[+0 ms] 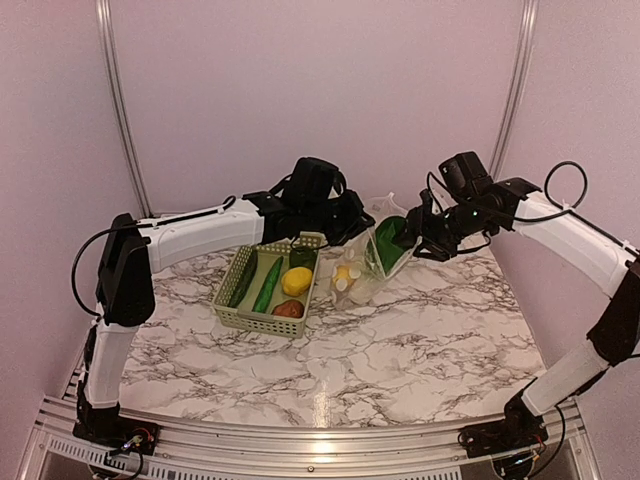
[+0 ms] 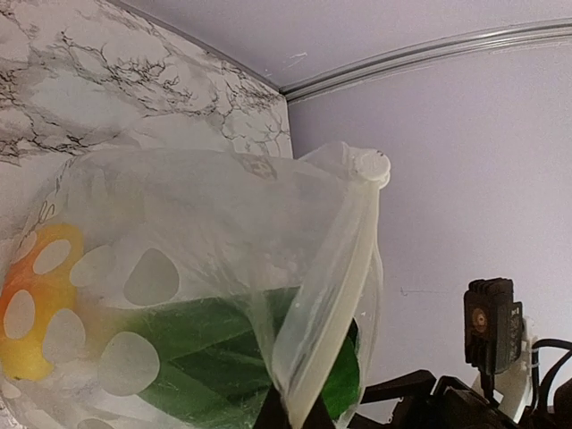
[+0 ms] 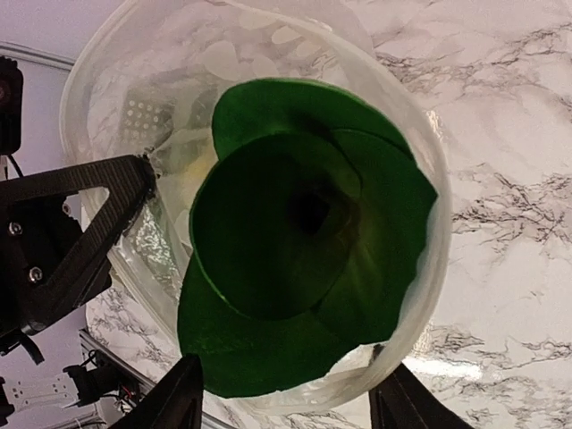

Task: Place the food in the zip-top bag and seal the zipper
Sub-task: Adjust the zipper food storage bag at the center of the board, then pass from the left arm to the right

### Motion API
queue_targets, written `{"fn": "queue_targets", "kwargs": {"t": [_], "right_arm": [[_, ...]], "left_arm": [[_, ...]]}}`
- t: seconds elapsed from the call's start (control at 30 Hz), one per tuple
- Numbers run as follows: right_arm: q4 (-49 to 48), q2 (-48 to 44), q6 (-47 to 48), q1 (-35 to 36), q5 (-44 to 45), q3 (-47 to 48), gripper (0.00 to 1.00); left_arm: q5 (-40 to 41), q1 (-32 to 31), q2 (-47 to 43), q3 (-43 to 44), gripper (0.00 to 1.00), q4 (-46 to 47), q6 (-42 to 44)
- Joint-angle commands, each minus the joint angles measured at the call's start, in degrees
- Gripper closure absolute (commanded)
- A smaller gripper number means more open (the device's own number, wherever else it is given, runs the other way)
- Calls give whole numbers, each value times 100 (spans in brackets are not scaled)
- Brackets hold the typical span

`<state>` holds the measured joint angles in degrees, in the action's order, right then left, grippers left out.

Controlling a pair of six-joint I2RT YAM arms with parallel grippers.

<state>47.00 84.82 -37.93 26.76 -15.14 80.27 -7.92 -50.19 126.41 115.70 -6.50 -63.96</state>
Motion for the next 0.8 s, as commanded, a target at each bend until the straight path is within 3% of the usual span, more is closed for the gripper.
{"fn": "queue_targets", "kwargs": {"t": [0.0,0.17,0.3,0.47,0.77], "right_arm": [[-582,-614,-87,-57,307,1,39],[309,-582,-355,-53,878,99,39],[-199,-958,-521,-2,690,-416,46],[-449,-756,-458,100,306,-651,58],[-869,-124,-395,213,276,-401,63]], "left_arm": [[-29,60,-281,-185,100,388,-175],[18,144,-541,-684,100,973,-596],[-19,195,-563,-778,100,1114,-786],[-137,226,-532,-850,100,1289,-995],[-200,231,-598,-949,100,1298,-991]]}}
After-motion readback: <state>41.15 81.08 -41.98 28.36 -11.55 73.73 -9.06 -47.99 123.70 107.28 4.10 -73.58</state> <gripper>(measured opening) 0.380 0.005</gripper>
